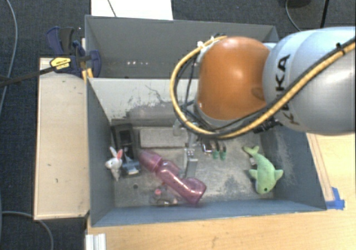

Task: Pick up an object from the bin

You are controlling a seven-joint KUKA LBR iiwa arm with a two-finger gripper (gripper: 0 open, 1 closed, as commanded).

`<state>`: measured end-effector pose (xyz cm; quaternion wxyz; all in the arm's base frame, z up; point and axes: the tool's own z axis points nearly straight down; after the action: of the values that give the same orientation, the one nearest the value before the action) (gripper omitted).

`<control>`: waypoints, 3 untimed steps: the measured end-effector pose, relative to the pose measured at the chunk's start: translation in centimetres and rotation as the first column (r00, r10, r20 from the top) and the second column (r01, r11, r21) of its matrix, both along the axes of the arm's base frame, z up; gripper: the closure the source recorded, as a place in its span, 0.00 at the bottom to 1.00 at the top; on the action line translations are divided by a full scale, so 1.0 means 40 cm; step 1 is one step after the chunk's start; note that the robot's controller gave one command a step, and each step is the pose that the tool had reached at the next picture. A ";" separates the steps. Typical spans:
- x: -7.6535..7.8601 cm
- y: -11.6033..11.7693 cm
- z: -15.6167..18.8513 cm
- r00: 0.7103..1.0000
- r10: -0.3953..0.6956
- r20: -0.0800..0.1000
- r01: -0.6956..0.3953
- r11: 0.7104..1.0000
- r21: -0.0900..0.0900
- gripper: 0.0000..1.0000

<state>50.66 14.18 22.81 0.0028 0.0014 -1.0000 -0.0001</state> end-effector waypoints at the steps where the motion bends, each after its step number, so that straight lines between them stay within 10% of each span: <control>1: 0.004 -0.002 0.011 1.000 -0.004 0.008 0.004 1.000 0.001 0.00; 3: -0.030 -0.004 -0.192 0.954 0.298 0.014 -0.298 0.955 0.001 0.00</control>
Offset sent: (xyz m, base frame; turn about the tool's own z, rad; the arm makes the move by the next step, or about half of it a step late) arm -0.0048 0.0299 -0.1026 -0.3471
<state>49.44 14.01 15.15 -0.0042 0.1521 -0.9884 -0.0011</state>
